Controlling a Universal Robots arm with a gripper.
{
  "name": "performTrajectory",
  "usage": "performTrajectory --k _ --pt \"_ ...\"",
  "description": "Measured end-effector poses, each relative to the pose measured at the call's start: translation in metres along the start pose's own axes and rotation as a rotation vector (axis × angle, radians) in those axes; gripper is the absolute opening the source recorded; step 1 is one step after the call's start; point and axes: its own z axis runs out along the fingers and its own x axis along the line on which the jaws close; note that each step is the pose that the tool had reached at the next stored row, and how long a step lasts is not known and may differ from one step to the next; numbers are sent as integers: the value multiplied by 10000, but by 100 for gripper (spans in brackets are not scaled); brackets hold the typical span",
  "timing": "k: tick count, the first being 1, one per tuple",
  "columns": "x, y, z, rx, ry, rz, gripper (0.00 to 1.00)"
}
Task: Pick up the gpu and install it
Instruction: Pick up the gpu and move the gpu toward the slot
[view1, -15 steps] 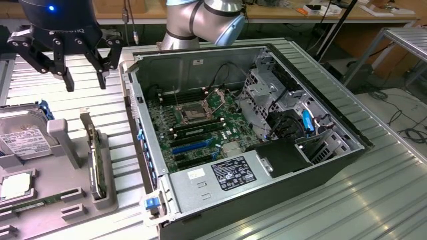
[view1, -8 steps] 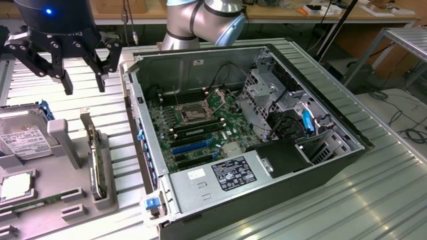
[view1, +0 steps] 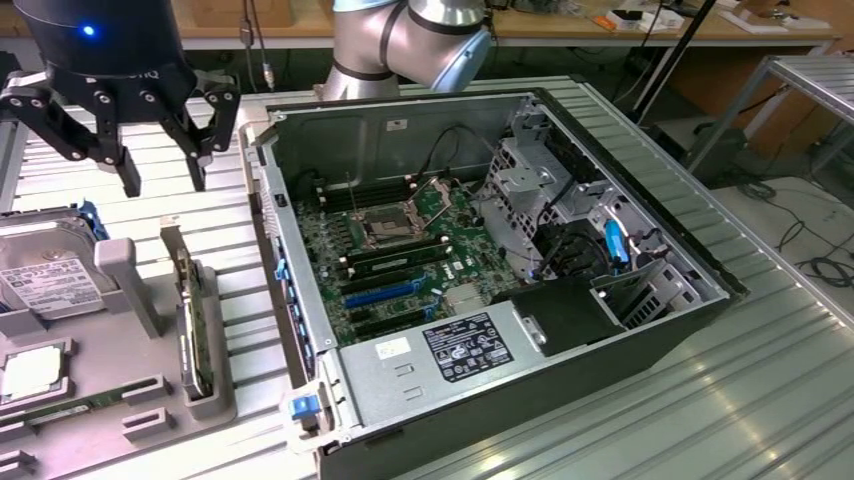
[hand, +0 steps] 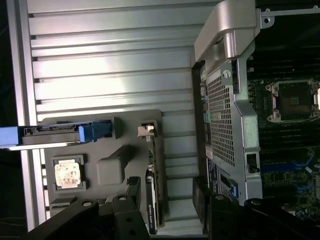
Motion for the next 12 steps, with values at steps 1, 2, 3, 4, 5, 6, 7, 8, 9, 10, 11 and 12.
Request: performTrajectory --k 1,2,3,4,5,6,7,8,9,10,11,12 --pt "3 -8 0 0 0 0 54" --pt "8 -18 0 0 0 0 54" --pt "13 -28 0 0 0 0 54" --pt "21 -41 -1 1 1 0 54" --pt "26 -52 -1 0 1 0 54" --pt "36 -84 0 0 0 0 54" --pt "38 -122 1 0 0 1 54" --pt "37 -154 2 0 0 1 54" --pt "37 -185 3 0 0 1 54" --pt "36 -214 4 0 0 1 54" --pt "36 -243 4 0 0 0 54" --pt "36 -259 5 0 0 0 54"
